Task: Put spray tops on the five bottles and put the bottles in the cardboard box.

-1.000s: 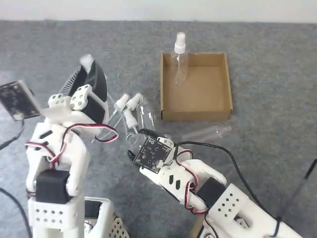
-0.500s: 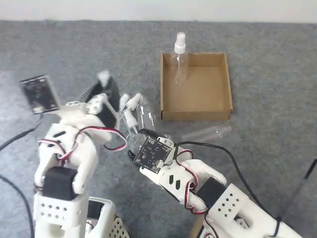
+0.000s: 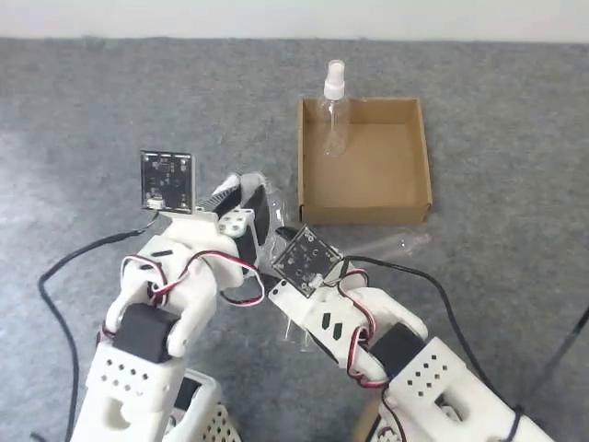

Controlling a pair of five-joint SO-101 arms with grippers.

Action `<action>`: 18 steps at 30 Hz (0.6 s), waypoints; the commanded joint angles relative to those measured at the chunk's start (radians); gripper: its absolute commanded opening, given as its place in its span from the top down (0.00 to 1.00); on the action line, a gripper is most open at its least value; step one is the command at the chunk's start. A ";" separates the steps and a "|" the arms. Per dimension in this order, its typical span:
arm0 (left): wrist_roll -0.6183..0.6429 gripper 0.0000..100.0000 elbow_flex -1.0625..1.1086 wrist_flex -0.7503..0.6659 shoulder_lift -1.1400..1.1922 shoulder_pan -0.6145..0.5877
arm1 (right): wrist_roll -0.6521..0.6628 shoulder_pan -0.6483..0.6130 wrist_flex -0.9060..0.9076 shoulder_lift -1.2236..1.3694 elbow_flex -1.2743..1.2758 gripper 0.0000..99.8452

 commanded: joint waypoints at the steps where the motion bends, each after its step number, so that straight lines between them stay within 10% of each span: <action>1: -0.018 0.99 0.002 0.012 0.005 -0.002 | -0.014 0.028 -0.033 -0.041 -0.009 0.99; 18: -0.020 0.99 0.088 0.015 0.005 0.084 | -0.020 0.085 -0.071 -0.041 -0.008 0.99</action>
